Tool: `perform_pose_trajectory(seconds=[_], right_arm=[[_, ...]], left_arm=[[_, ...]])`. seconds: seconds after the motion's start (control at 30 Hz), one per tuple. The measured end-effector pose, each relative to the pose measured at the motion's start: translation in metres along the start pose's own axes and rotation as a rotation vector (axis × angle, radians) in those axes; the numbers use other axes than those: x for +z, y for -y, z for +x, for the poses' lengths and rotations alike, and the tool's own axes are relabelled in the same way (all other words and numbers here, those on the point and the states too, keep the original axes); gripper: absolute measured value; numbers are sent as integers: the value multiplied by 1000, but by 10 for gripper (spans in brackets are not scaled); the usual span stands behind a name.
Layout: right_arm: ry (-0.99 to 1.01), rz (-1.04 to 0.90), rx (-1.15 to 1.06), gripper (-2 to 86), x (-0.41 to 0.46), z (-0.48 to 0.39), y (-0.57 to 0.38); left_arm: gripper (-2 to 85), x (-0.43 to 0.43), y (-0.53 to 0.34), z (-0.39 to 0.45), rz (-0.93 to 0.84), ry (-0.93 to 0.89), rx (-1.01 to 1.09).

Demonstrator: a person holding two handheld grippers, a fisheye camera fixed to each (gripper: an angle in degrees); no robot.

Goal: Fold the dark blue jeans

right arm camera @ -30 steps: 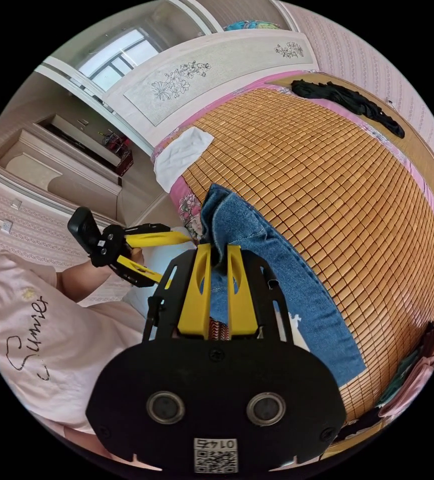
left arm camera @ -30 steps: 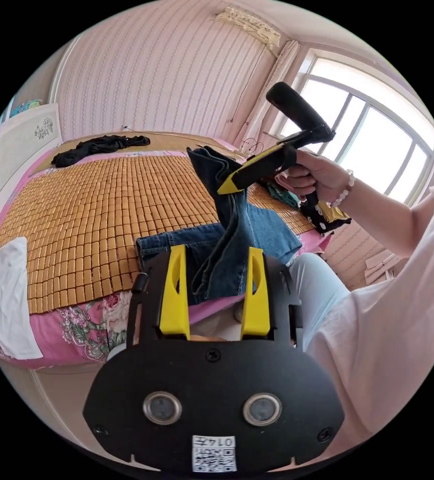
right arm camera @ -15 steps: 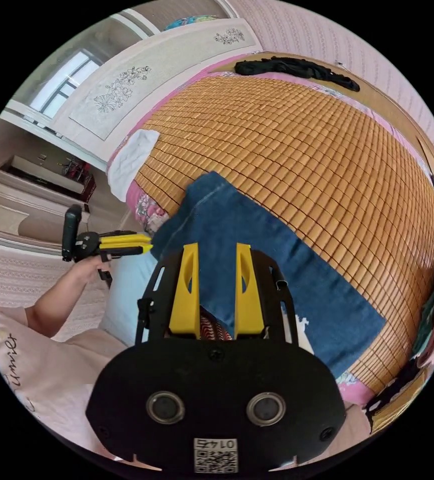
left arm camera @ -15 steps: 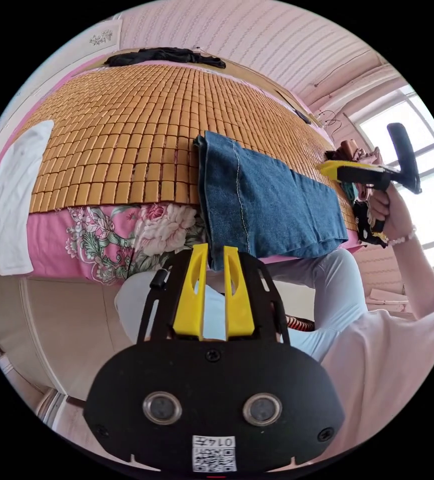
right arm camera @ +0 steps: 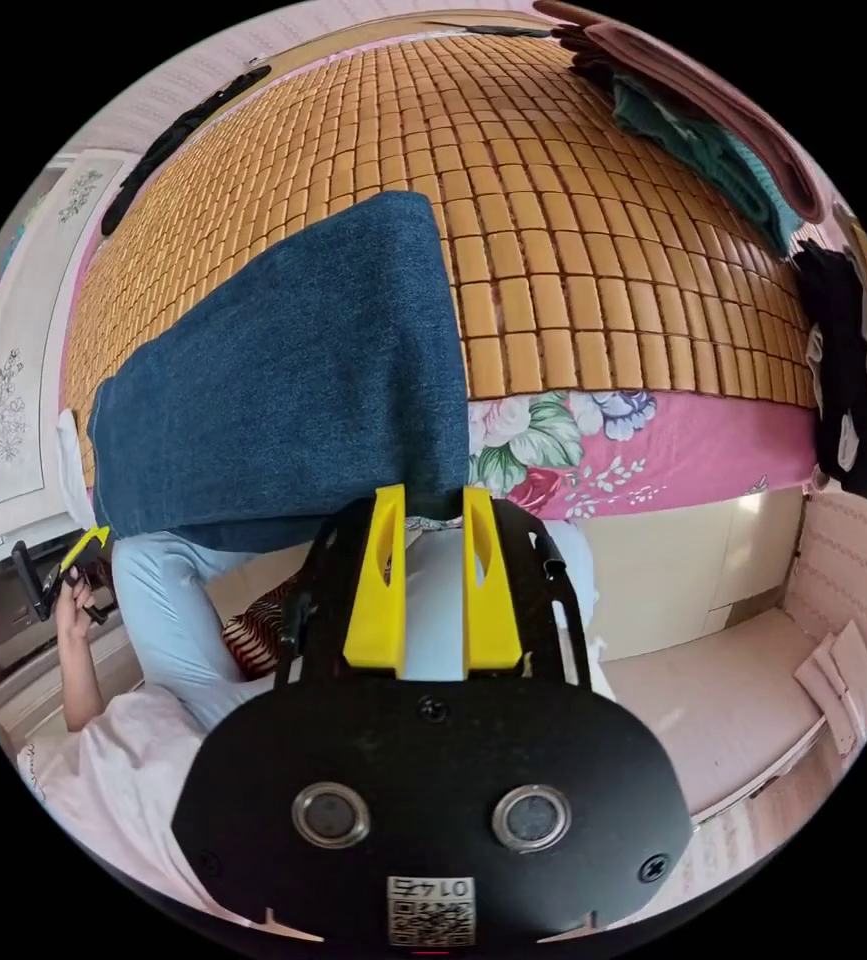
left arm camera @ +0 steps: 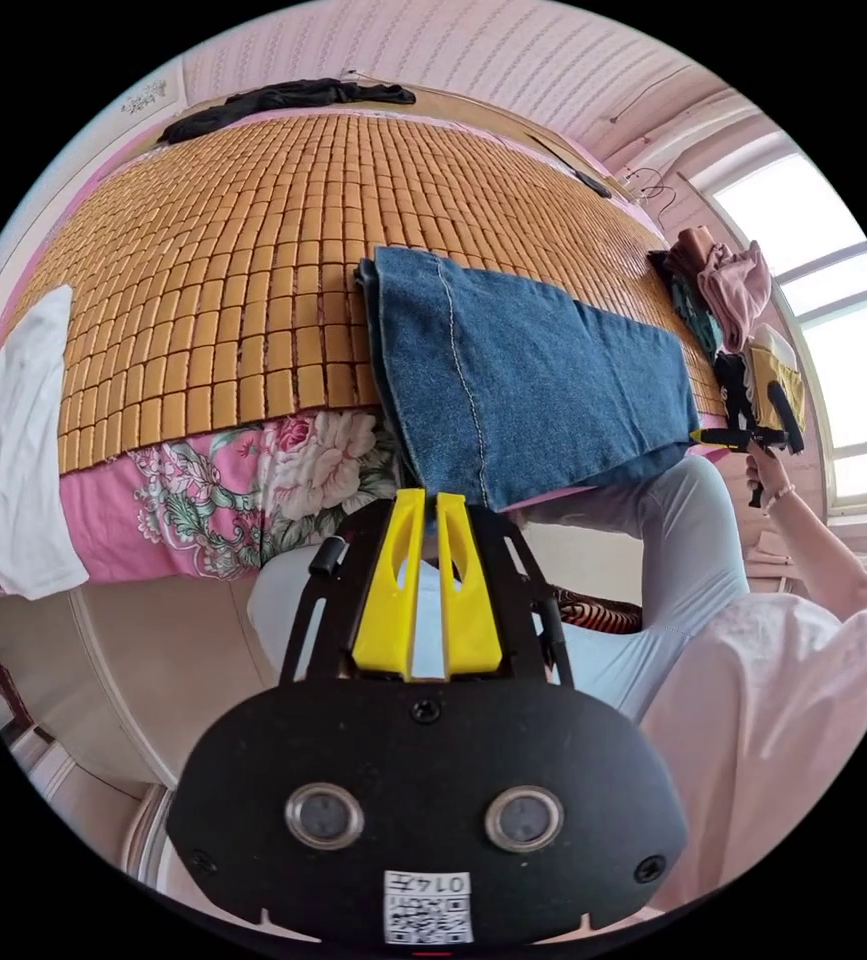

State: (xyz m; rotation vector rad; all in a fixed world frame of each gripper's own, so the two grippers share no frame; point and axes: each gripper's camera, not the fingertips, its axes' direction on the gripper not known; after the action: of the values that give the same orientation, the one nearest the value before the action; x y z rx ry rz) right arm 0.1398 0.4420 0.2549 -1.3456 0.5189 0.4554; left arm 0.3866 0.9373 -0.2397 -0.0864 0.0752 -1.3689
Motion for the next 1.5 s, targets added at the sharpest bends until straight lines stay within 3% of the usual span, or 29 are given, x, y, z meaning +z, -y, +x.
perform_pose_trajectory(seconds=[0.3,0.43,0.5,0.67,0.83,0.9,0.93,1.1,1.23,1.5], right_arm=[[-71,0,-123,64,5,-21,3],[-158,145,-226,7,-34,-46,-26],[-192,210,-321,1,-43,-78,-31],[-148,123,-666,-6,-12,-219,19],[-333,53,-778,-7,22,-301,68],[-363,-120,-737,-7,59,-305,89],[-325,-54,-738,-6,54,-304,90],[-140,-165,-703,-8,46,-286,112],[-211,-28,-738,-6,18,-305,120],[-353,-196,-809,-6,51,-330,144]], left_arm=[[48,52,11,20,-74,152,68],[6,25,-14,52,-24,327,175],[-4,17,-22,77,21,297,260],[-9,71,6,175,138,-14,445],[-10,156,49,260,46,54,656],[-10,188,58,273,11,121,688],[-10,214,62,274,-62,134,680],[-10,246,58,270,-43,90,715],[-10,257,64,276,-101,69,683],[-10,307,64,293,-132,94,824]])
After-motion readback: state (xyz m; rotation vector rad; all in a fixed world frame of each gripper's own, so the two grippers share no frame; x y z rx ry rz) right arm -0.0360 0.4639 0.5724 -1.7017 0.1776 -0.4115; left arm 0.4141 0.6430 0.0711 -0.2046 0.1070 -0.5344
